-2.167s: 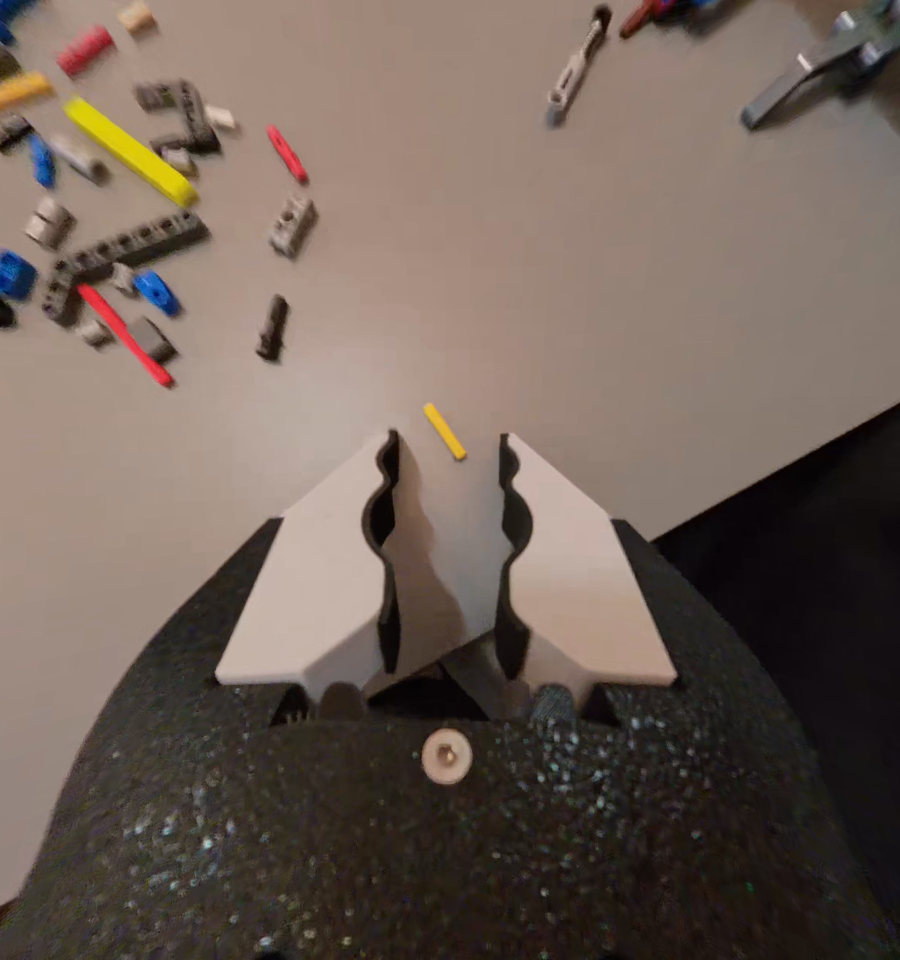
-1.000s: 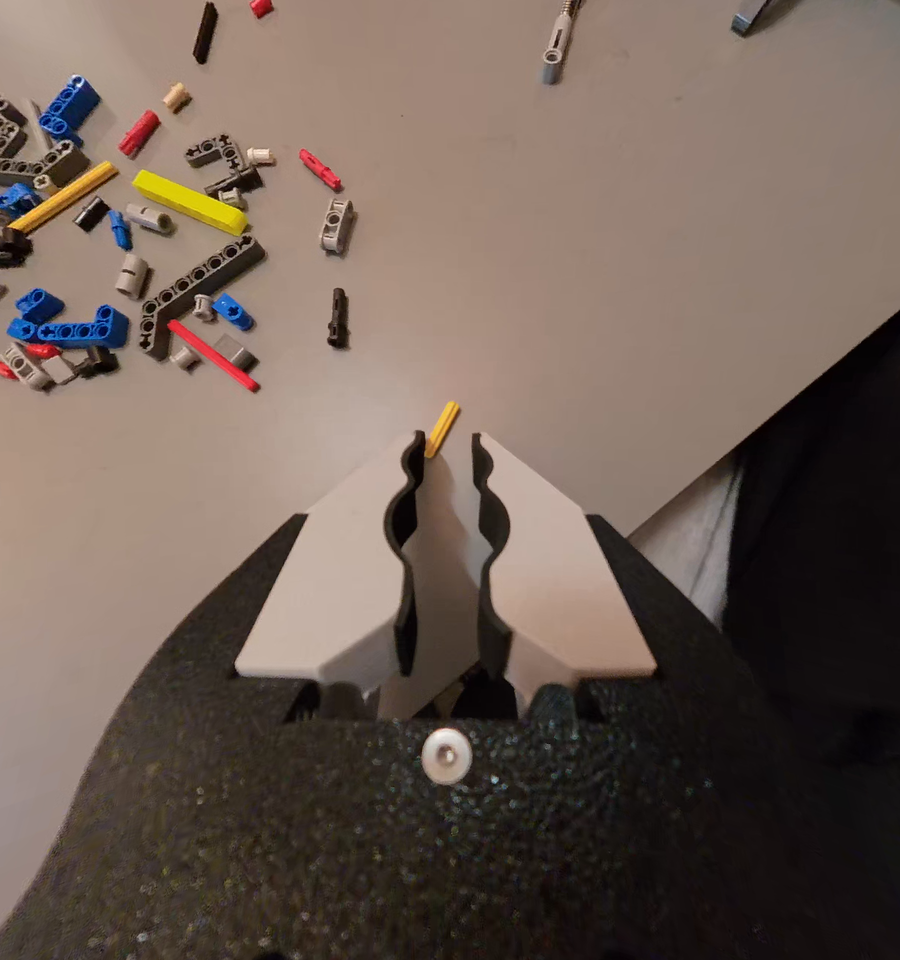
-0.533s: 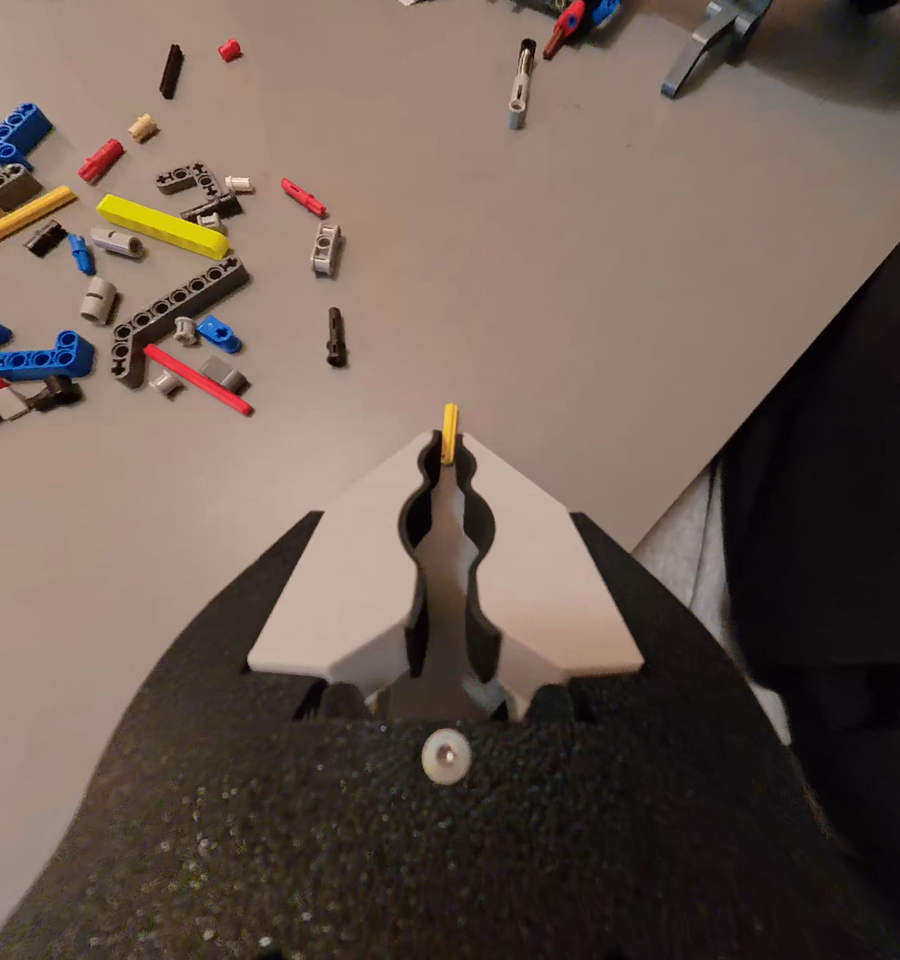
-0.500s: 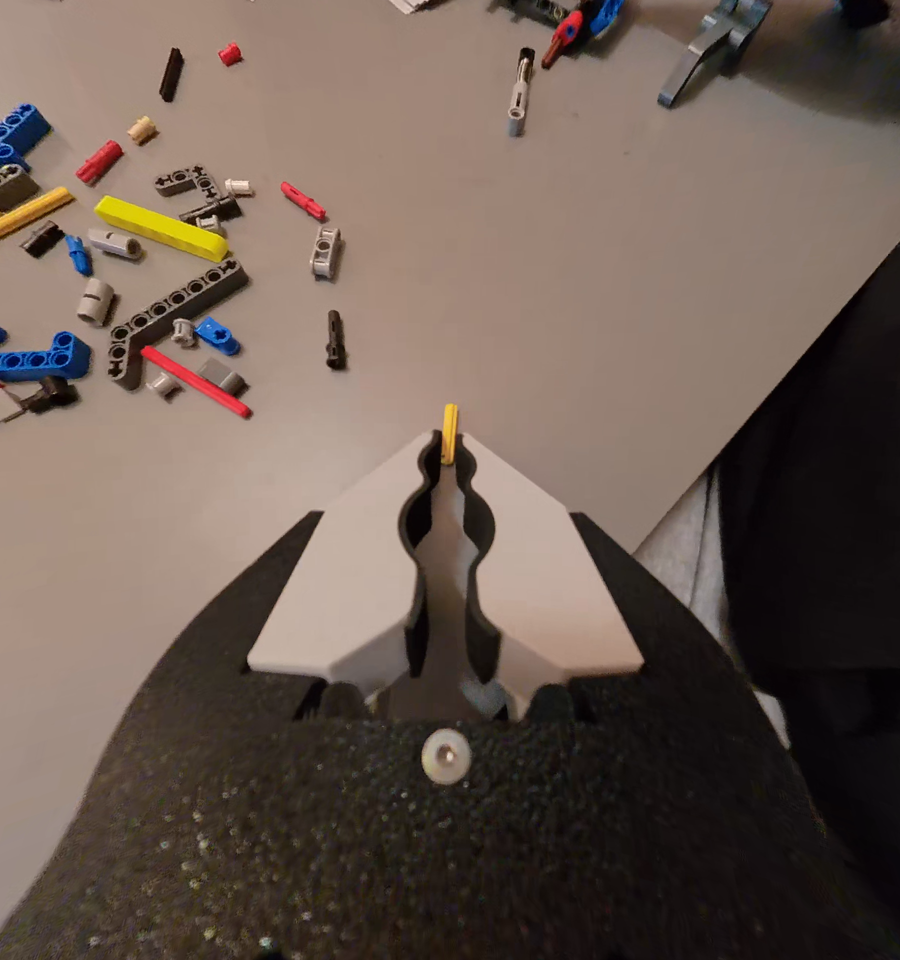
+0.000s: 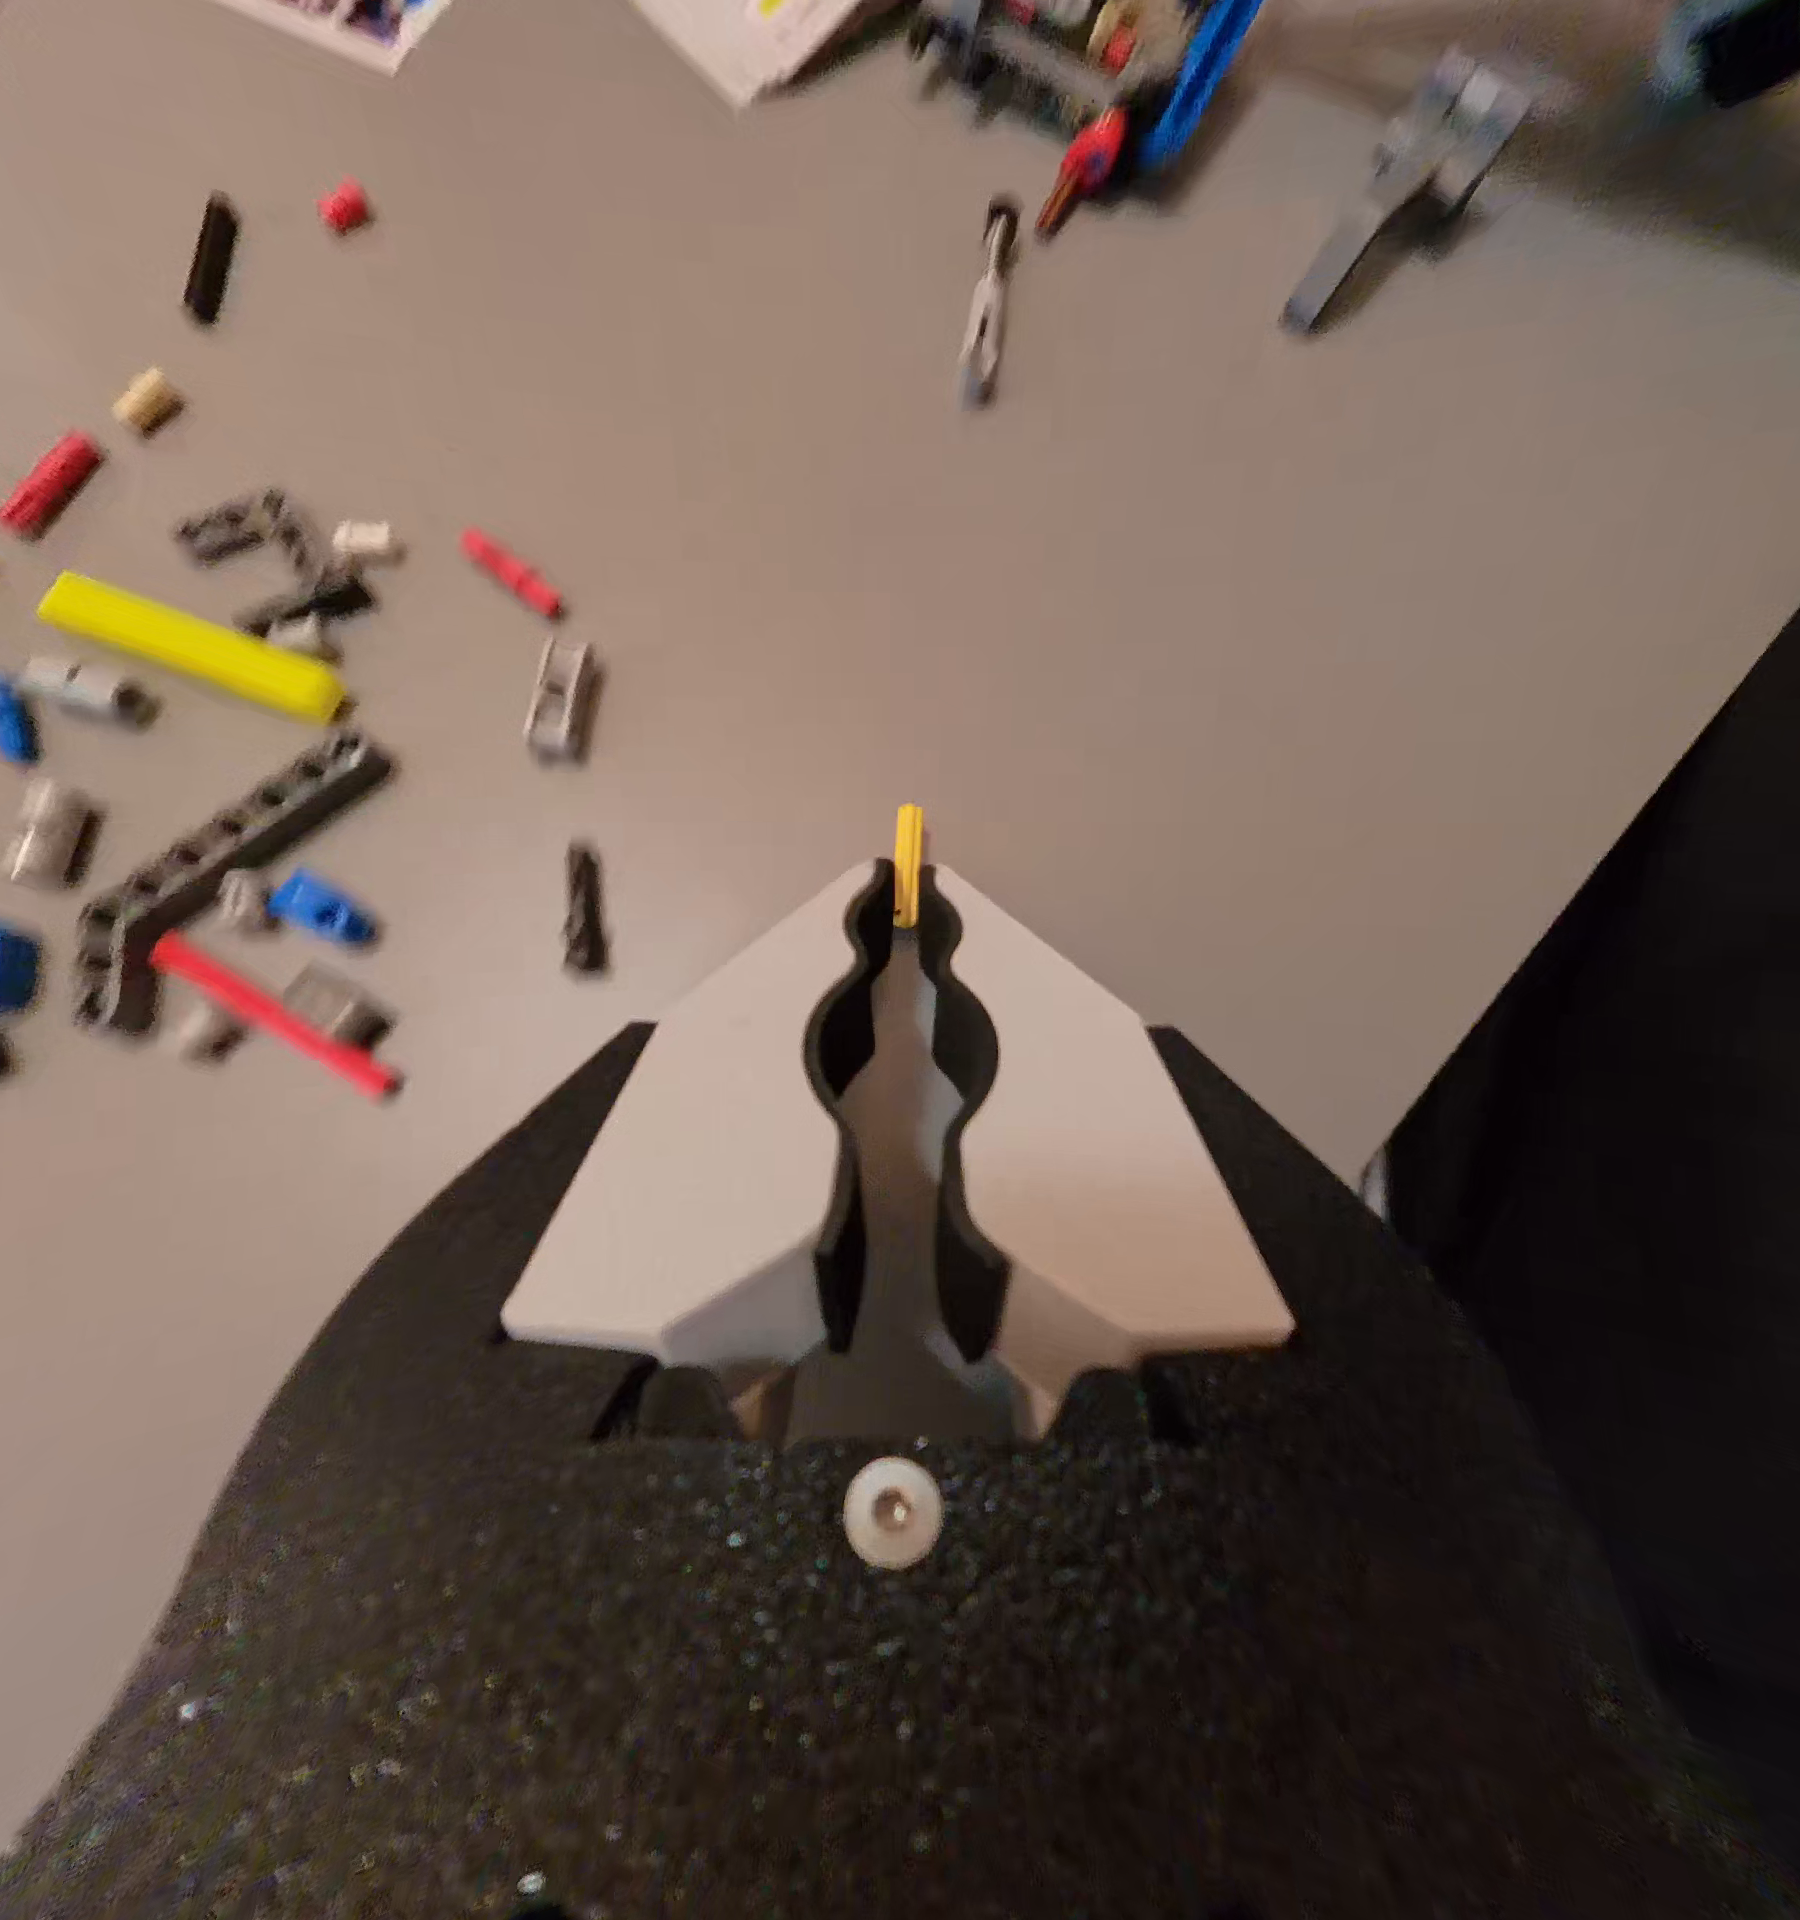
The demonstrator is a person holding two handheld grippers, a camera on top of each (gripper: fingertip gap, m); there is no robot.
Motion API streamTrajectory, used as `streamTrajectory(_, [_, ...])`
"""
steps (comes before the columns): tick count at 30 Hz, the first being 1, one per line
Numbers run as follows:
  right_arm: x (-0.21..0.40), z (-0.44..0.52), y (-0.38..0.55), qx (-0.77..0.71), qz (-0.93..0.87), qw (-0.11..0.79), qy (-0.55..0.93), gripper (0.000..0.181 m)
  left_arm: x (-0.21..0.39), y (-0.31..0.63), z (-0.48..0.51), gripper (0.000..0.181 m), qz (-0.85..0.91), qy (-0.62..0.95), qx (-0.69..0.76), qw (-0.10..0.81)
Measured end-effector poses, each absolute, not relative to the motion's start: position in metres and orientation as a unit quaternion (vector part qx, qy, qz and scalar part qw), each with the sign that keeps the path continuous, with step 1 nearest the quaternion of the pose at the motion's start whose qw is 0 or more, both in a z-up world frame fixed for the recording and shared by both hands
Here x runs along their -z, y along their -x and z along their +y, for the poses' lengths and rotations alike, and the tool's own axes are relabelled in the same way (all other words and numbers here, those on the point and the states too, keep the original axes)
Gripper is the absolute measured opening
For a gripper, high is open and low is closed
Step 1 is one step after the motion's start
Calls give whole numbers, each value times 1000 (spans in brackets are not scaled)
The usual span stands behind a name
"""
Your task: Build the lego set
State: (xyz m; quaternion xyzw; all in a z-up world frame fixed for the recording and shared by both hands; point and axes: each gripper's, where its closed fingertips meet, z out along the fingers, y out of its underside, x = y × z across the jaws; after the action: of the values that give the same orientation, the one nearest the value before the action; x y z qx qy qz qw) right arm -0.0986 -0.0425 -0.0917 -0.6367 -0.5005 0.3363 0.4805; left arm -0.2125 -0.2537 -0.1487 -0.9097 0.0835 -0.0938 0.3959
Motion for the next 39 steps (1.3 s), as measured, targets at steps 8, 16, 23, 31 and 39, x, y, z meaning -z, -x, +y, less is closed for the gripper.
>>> streamTrajectory(8, [86, -43, 96, -383, -484, 466, 633, 2, 93, 172, -152, 2, 76, 847, 180, 495])
streamTrajectory(16, [80, -51, 98, -369, -507, 497, 600, 2, 77, 137, -104, 2, 78, 826, 256, 496])
streamTrajectory(23, [73, -57, 105, -345, -537, 542, 547, 1, 88, 125, -92, 2, 67, 837, 281, 465])
streamTrajectory(31, [76, -59, 108, -366, -548, 516, 547, 1, 89, 118, -85, 2, 75, 847, 285, 443])
streamTrajectory(39, [72, -60, 107, -368, -544, 527, 539, 1, 83, 104, -81, 2, 78, 839, 310, 441])
